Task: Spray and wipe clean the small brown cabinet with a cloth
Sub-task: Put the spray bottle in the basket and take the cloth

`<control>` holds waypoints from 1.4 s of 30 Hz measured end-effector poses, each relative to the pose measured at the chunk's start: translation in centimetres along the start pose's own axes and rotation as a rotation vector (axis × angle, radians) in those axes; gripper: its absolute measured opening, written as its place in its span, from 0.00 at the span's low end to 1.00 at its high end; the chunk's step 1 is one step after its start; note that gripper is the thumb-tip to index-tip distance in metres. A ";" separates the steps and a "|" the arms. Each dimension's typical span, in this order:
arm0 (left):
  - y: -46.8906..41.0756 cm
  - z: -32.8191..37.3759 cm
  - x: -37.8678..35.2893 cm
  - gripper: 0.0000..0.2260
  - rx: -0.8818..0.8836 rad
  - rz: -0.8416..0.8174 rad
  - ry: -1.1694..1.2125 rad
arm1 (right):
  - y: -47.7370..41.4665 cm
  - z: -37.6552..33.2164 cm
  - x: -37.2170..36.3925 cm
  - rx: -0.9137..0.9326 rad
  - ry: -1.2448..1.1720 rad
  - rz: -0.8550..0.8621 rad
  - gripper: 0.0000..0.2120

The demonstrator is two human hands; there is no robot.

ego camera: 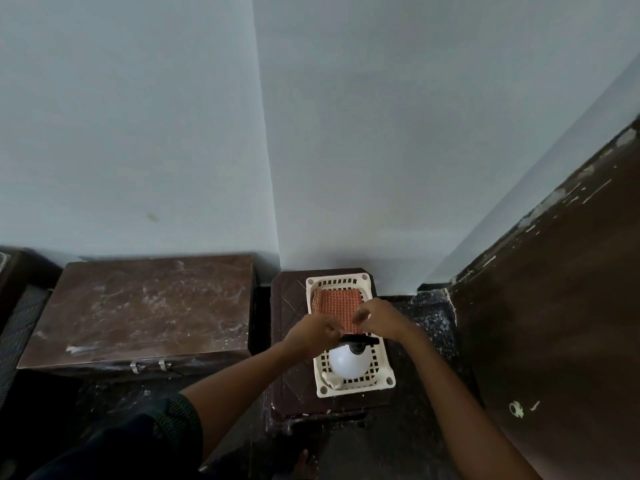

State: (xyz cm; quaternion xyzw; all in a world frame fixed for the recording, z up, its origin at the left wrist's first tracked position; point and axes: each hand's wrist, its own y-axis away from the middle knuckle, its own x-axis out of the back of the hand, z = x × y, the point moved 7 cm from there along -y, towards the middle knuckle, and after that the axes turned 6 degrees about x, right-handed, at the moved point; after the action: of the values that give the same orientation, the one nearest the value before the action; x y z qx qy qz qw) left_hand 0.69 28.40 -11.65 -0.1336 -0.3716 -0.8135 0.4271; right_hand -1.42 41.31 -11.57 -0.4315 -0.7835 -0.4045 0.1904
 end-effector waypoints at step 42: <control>-0.3 -7.9 11.9 0.42 0.301 0.148 0.615 | -3.5 -9.1 2.4 0.197 -1.277 0.262 0.12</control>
State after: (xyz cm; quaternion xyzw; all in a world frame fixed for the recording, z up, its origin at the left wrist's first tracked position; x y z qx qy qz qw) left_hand -5.91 15.70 -10.88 0.1556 -0.3305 -0.7186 0.5917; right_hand -6.15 34.25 -6.20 -0.6589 -0.7170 0.0311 -0.2256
